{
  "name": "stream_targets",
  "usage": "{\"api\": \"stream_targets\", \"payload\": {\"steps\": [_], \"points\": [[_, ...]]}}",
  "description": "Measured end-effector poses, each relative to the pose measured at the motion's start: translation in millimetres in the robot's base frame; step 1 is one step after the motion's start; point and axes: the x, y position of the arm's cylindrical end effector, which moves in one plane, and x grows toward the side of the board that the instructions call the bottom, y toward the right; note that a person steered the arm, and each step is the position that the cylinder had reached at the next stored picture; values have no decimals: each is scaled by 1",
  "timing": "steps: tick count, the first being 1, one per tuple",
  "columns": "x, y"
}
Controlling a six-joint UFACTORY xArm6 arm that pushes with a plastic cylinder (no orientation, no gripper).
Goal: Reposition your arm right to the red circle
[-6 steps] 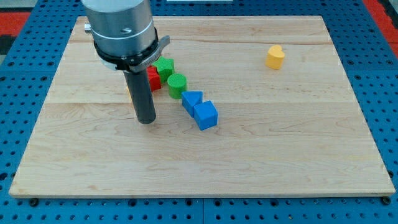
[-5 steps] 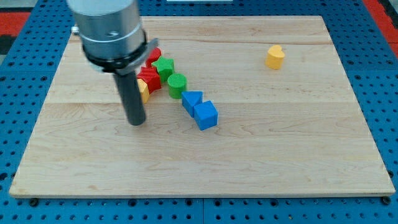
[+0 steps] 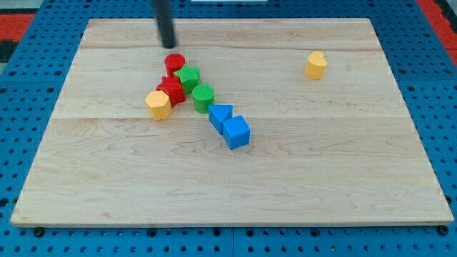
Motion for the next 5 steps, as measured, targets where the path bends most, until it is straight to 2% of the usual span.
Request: {"api": "stream_targets", "payload": {"steps": [1,2,5], "points": [[-5,56],[36,49],[45,-28]]}}
